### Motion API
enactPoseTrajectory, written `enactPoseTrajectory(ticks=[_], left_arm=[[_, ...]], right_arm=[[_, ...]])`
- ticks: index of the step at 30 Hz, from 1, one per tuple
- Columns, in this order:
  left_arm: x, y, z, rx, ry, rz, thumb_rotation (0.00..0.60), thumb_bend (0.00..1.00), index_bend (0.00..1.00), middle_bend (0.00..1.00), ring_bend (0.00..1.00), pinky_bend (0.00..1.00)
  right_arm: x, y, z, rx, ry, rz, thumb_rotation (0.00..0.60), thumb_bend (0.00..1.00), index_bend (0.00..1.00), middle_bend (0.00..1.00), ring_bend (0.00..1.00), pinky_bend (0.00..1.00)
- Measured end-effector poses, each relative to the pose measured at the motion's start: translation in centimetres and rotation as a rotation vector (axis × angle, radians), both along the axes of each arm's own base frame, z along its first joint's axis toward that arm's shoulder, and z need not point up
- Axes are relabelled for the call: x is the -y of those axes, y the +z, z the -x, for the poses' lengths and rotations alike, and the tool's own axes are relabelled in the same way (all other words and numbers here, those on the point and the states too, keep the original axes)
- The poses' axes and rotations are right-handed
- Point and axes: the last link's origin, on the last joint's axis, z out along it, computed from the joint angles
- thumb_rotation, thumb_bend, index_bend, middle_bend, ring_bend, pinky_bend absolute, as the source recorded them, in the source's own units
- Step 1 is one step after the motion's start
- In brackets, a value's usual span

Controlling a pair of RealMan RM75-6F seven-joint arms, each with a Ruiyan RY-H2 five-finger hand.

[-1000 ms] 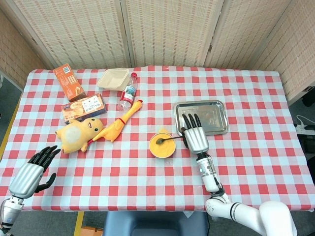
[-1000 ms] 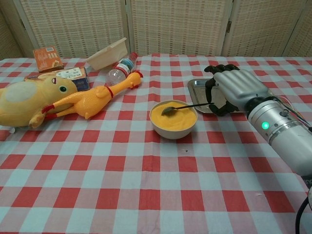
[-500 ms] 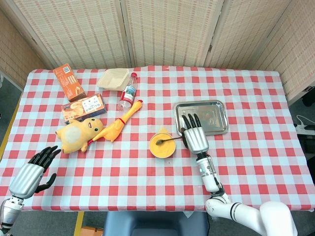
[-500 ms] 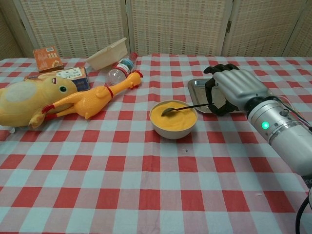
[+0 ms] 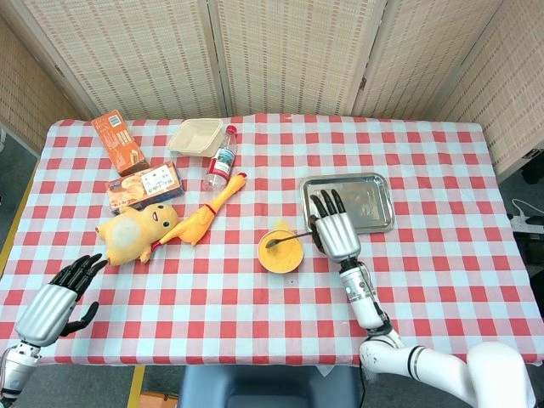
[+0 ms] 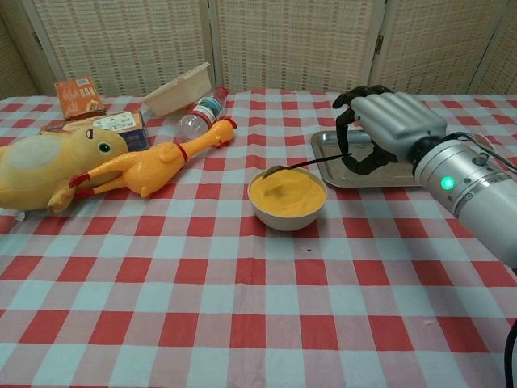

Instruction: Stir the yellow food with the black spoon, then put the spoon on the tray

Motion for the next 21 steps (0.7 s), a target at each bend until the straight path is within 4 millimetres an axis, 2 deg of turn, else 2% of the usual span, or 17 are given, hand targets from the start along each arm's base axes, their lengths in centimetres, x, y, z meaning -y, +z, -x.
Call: enactPoseTrajectory(ticks=[8,15,21], left_arm=[[0.0,0.0,0.0,0.001,-0.002,0.006,0.6,0.48,0.0,0.0,0.0,0.18],[0.0,0.0,-0.1,0.002,-0.008,0.005,0.6,0.48,0.0,0.0,0.0,0.18],[0.0,-0.1,0.0,0.0,-0.009,0.006,0.6,0.48,0.0,0.0,0.0,0.18]], right_arm=[[1.2,0.4,-1.0,-0.075,-0.036,-0.076,0.6,0.76,0.78,0.13,0.0,0.0],[2.1,0.0,-1.7,-0.071,-0.111,-0.146,0.6,0.77,0.78,0.13,0.0,0.0],[2.1,0.2,-1.5,-0.09,-0.153,-0.208,0.6,0.79,0.8,0.13,0.0,0.0]])
